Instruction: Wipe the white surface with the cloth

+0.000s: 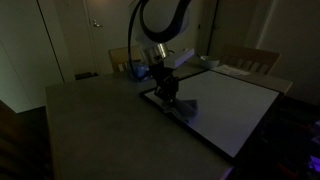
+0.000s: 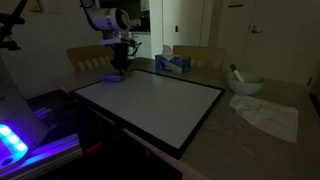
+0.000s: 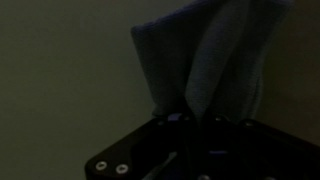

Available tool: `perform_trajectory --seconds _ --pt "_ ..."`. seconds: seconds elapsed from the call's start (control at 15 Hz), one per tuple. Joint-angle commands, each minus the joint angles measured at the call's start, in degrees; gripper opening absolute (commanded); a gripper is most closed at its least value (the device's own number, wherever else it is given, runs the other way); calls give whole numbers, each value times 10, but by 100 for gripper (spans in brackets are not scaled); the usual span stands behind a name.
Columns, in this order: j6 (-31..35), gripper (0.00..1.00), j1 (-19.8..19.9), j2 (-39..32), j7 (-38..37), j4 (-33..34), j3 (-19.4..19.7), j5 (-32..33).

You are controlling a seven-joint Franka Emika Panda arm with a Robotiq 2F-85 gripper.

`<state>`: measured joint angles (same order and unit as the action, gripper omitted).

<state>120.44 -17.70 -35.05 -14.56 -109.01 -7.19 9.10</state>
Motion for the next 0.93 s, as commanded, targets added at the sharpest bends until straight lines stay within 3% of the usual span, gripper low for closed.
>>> perform_trajectory --seconds 0.0,0.47,0.87 --pt "-25 3 -6 -7 14 21 -7 -10" --pt "42 3 -20 28 4 -93 -42 -34" --pt "112 3 -4 71 44 -184 -35 -11"
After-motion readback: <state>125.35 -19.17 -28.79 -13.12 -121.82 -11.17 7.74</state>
